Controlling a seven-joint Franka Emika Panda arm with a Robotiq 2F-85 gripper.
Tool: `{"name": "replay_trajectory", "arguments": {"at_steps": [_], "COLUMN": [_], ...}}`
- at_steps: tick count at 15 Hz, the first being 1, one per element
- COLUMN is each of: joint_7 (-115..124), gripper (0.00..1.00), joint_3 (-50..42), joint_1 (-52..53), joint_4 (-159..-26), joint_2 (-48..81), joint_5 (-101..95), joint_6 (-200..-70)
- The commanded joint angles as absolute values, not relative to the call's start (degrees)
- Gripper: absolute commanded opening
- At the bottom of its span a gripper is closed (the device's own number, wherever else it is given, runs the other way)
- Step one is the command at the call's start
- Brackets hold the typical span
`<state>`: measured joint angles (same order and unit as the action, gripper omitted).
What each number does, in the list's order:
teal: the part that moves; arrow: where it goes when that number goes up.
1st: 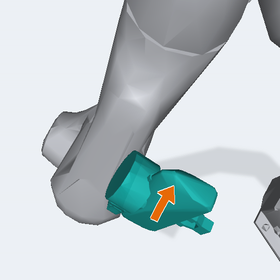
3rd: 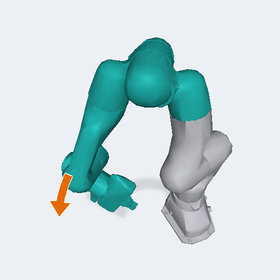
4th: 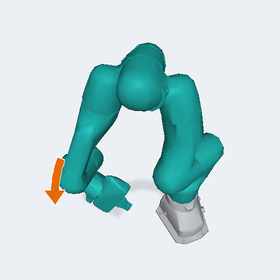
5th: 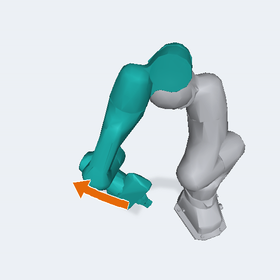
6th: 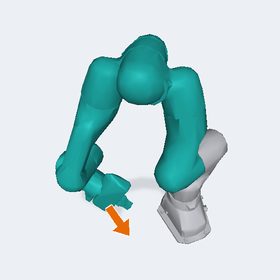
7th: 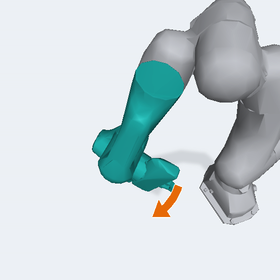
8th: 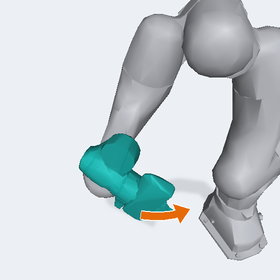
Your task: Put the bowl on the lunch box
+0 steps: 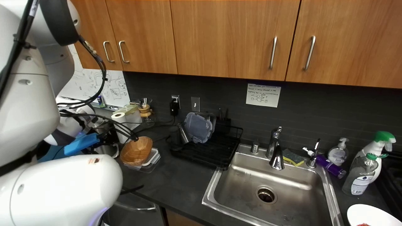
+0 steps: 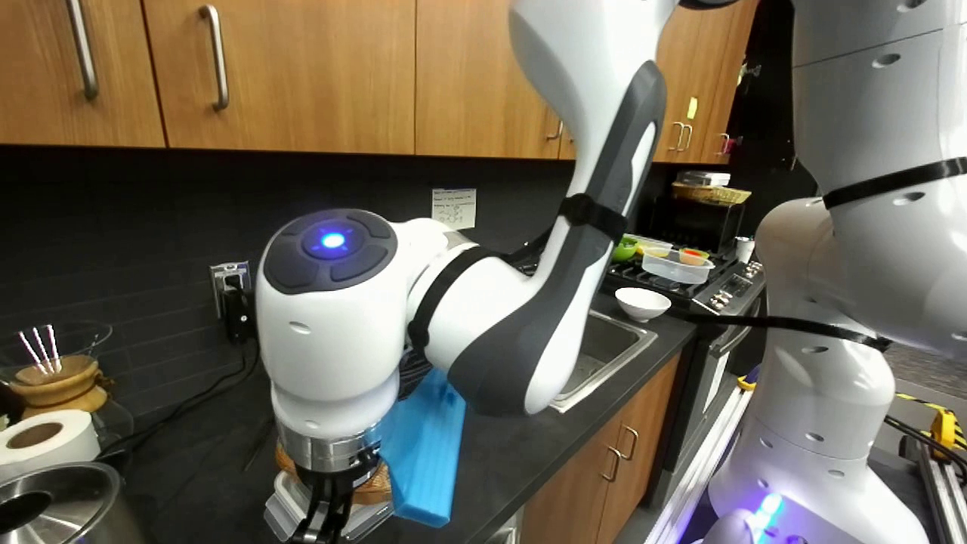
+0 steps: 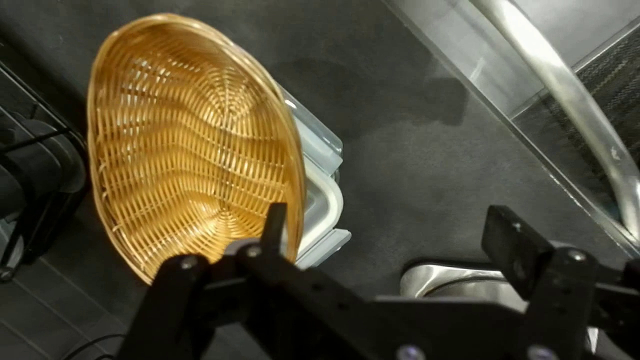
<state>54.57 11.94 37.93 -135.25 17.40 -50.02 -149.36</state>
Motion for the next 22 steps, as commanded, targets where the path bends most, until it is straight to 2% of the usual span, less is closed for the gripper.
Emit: {"name": "replay_trajectory", "arguments": {"at_steps": [1, 7, 13, 21, 22], "joint_7": [58.1, 61.2, 66.3, 77.3, 80.0], "gripper": [1.0, 1.0, 1.0, 1.0, 1.0], "joint_3": [13.6, 13.5, 8.8, 5.7, 5.3], "joint_1": [36.8, 31.8, 30.1, 28.4, 28.1], "joint_4": [-141.3, -148.5, -155.6, -161.6, -159.1], "joint_2": [10.8, 5.3, 0.7, -4.4, -1.8], "joint_5": [-50.1, -51.5, -55.5, -65.6, -68.0], "joint_6": [-149.7, -157.0, -165.9, -168.7, -168.7]}}
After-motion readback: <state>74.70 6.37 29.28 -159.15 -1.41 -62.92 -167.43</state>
